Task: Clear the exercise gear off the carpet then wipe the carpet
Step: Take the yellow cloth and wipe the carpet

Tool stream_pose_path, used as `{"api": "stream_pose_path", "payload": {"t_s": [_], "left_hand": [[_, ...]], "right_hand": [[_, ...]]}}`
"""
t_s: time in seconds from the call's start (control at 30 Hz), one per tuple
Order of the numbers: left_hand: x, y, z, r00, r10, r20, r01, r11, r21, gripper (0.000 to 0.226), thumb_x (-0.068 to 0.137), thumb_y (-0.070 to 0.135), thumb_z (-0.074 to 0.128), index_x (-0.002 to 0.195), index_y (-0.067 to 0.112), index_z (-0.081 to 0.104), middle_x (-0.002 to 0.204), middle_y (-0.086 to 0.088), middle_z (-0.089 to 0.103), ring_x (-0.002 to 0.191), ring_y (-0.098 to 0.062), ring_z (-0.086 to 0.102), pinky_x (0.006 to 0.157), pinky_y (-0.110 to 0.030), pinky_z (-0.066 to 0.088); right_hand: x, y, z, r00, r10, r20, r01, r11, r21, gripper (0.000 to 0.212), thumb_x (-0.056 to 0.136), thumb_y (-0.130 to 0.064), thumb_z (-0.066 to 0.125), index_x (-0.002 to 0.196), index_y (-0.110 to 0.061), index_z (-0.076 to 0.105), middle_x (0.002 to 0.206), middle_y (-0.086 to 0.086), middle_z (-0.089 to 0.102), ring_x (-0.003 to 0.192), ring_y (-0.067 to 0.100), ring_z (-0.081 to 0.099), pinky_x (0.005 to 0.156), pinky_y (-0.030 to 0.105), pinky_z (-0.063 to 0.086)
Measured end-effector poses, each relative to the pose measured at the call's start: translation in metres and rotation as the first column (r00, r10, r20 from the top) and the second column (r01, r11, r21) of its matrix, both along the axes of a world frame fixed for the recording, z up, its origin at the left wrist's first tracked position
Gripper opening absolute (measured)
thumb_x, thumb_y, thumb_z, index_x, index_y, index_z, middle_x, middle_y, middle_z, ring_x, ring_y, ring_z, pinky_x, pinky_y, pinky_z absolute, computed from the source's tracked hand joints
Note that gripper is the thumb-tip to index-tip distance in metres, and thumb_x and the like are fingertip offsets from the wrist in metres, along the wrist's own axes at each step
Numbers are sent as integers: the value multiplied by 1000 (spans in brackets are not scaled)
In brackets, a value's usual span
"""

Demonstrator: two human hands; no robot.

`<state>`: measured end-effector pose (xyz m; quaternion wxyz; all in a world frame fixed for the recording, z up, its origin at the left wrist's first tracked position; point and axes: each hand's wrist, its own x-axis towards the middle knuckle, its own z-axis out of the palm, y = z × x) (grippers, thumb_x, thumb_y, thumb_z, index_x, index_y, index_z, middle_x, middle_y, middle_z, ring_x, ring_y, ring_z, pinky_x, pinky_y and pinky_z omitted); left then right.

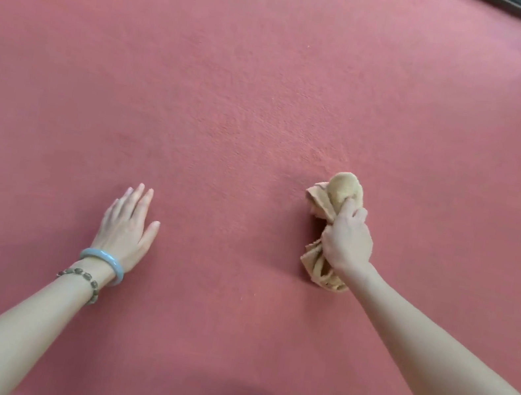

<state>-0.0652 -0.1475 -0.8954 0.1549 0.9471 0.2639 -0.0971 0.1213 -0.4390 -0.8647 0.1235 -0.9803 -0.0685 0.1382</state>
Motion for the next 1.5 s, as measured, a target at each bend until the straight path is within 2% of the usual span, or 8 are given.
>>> {"api": "stream_pose_path", "payload": {"t_s": [0.17, 0.33, 0.6, 0.8, 1.0, 1.1, 1.27, 1.5], "left_hand": [[-11, 17, -7, 1000, 9, 6, -8, 1000, -14, 60, 94, 19, 42, 148, 10, 17, 157, -7, 11, 145, -22, 6, 116, -37, 5], [-28, 23, -13, 995, -68, -69, 69, 998, 11, 69, 89, 43, 20, 148, 8, 13, 157, -9, 11, 145, -24, 8, 116, -38, 7], [-36, 27, -17, 984, -25, -178, 28, 999, 16, 87, 85, 66, 36, 148, 26, -9, 157, -1, -13, 144, -18, -14, 116, -39, -9], [-41, 27, -16, 961, 55, -271, -59, 998, -9, 116, 60, 84, 49, 144, 38, -18, 154, 0, -26, 141, -21, -24, 112, -53, -12], [-37, 28, -16, 957, 73, -282, -86, 996, -37, 123, 56, 83, 53, 143, 38, -20, 153, 0, -27, 140, -21, -27, 111, -54, -14], [-39, 27, -16, 958, 91, -272, -101, 995, -23, 123, 54, 85, 52, 143, 38, -18, 154, 2, -25, 141, -19, -25, 112, -53, -14], [-37, 27, -13, 954, 85, -288, -96, 995, -25, 123, 53, 87, 49, 144, 36, -16, 154, 0, -23, 141, -20, -25, 111, -54, -14], [-38, 28, -13, 952, 109, -285, -131, 989, -60, 123, 51, 87, 50, 142, 42, -19, 154, 3, -24, 140, -17, -26, 110, -51, -19]], "right_hand": [[-103, 116, 11, 894, 413, -175, -392, 909, 143, 48, 85, -6, 49, 130, -9, 32, 124, 16, 40, 103, 39, 51, 73, 42, 41], [-149, 141, 8, 678, 708, -198, -664, 706, 246, 36, 91, -11, 42, 126, -10, 34, 111, 16, 45, 94, 39, 53, 66, 44, 41], [29, 36, 5, 978, 208, -26, -209, 975, -71, 28, 88, -10, 40, 116, -6, 39, 113, 22, 45, 99, 44, 55, 72, 43, 39], [88, 12, 14, 994, -110, 18, 112, 985, -134, 36, 89, -12, 40, 123, 0, 35, 123, 30, 43, 110, 51, 49, 89, 51, 41], [26, 168, 3, 970, 205, -133, -199, 978, 57, 52, 87, -13, 45, 137, -8, 31, 129, 21, 44, 113, 42, 54, 90, 44, 44], [-35, 240, 4, 859, 488, -156, -472, 872, 129, 50, 89, -10, 43, 137, -10, 30, 136, 19, 38, 110, 41, 55, 83, 44, 45], [-55, 261, 11, 710, 685, -162, -660, 728, 183, 31, 91, -14, 43, 121, -6, 39, 113, 19, 47, 95, 42, 58, 63, 39, 36], [42, 178, 10, 905, 400, -146, -406, 914, -13, 29, 91, -13, 44, 118, -4, 38, 115, 23, 46, 98, 46, 56, 72, 44, 40]]}}
